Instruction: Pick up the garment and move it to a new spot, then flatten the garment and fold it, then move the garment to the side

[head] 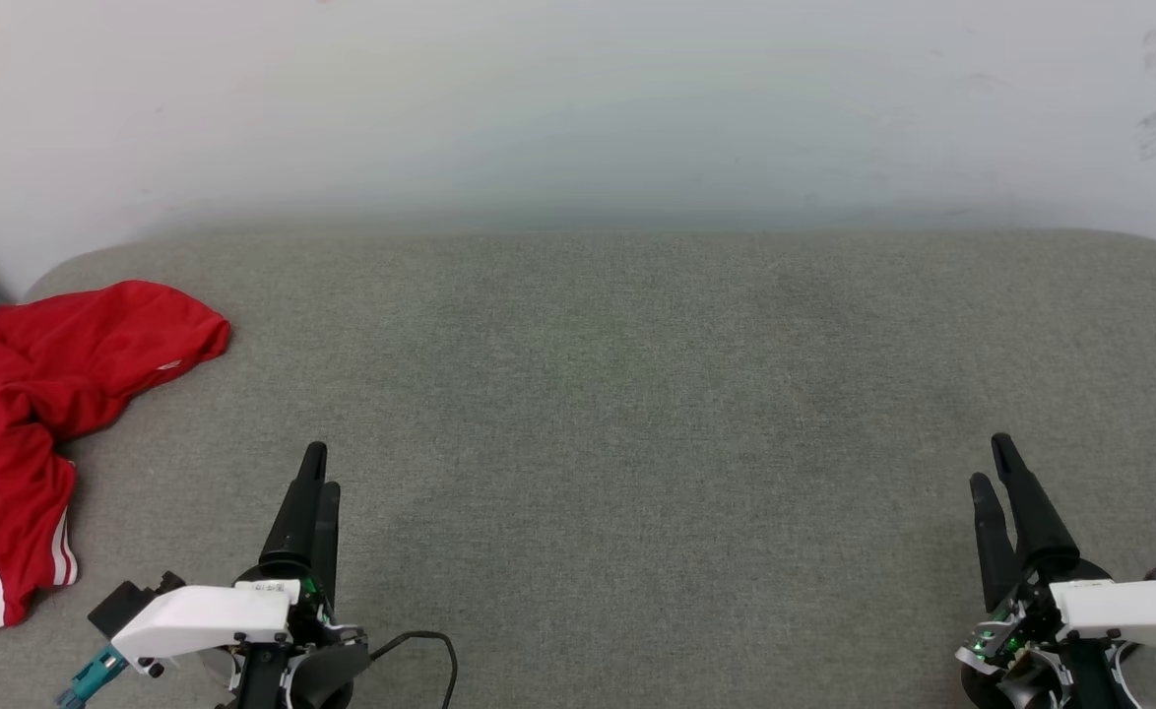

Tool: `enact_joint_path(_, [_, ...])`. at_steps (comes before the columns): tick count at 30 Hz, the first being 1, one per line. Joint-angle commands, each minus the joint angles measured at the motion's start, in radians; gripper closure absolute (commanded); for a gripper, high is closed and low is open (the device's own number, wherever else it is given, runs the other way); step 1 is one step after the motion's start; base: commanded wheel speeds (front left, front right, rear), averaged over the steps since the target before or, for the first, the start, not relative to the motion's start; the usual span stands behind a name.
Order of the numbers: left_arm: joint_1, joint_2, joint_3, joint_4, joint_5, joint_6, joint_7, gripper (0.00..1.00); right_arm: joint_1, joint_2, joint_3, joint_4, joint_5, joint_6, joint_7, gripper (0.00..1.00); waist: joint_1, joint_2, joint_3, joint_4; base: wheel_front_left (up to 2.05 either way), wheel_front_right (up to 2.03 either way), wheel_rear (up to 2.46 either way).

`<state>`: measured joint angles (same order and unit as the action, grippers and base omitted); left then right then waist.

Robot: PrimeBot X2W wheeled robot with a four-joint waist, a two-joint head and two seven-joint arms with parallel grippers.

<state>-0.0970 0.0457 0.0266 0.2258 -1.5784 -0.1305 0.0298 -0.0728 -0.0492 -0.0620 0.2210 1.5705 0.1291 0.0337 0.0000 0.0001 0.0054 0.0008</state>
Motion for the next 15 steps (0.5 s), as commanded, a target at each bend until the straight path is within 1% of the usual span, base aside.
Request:
enact_joint_path(1, [-0.035, 0.003, -0.006, -0.023, 0.011, 0.000, -0.008, 0.00, -0.030, -0.010, 0.006, -0.024, -0.011, 0.002, -0.008, 0.00, 0.0000, -0.0001, 0.000, 0.000, 0.00, 0.00, 0.00])
enact_joint_path(9, [-0.040, 0.003, -0.033, -0.046, 0.153, 0.000, -0.042, 0.00, -0.034, -0.019, 0.022, -0.041, -0.122, 0.002, -0.045, 0.00, 0.0000, -0.0001, -0.001, 0.001, 0.00, 0.00, 0.00])
enact_joint_path(12, [-0.041, 0.003, -0.041, -0.054, 0.221, 0.000, -0.053, 0.00, -0.033, -0.019, 0.021, -0.049, -0.191, 0.002, -0.057, 0.00, 0.0000, -0.0001, -0.001, 0.001, 0.00, 0.00, 0.00])
enact_joint_path(15, [-0.041, 0.003, -0.049, -0.056, 0.293, 0.000, -0.065, 0.00, -0.032, -0.023, 0.023, -0.055, -0.284, 0.002, -0.069, 0.00, 0.0000, -0.0001, -0.002, 0.002, 0.00, 0.00, 0.00])
